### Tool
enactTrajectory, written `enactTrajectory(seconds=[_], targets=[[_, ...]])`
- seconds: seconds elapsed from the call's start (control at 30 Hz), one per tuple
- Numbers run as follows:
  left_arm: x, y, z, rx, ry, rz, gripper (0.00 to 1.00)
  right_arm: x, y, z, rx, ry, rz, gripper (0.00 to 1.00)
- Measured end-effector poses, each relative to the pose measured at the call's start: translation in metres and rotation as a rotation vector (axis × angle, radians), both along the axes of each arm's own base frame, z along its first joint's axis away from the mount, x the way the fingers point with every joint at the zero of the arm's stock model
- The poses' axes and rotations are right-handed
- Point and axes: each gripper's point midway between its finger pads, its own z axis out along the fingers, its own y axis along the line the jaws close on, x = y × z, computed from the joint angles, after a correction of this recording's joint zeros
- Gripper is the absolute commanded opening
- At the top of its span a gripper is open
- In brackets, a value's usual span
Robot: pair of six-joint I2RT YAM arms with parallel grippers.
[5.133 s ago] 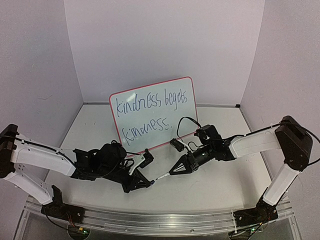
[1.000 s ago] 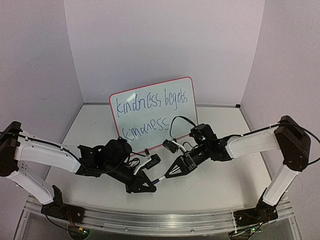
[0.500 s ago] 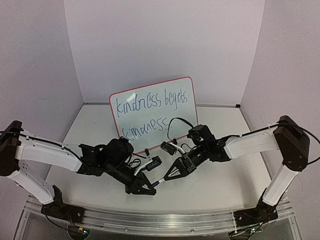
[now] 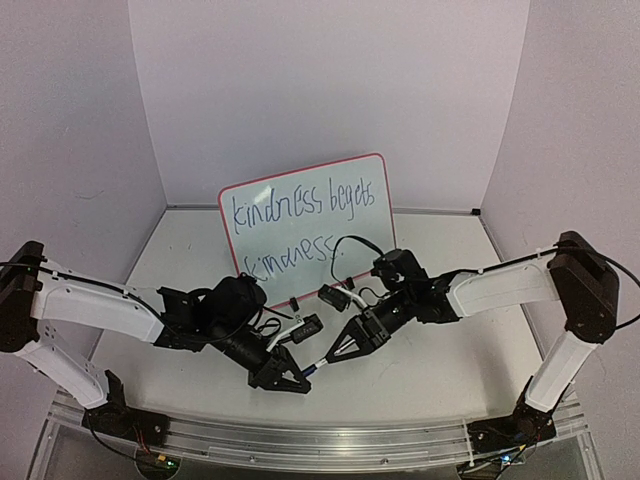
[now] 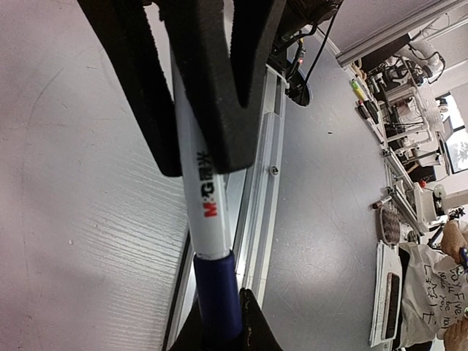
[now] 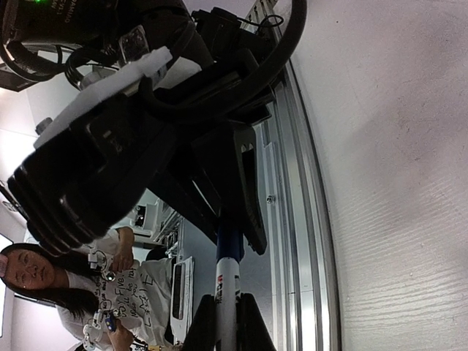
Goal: Write a sentence on the whiteboard
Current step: Insert the whiteboard marker into the pen cap.
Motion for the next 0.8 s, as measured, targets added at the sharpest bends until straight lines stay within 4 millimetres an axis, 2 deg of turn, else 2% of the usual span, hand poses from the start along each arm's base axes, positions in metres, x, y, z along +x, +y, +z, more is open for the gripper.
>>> enactTrajectory(seconds=[0.8], targets=[[-0.009, 0.004, 0.013, -0.031, 0.143, -0.045, 0.00, -0.008, 0.006, 0.009, 0.017, -0.004, 0.035, 0.00]])
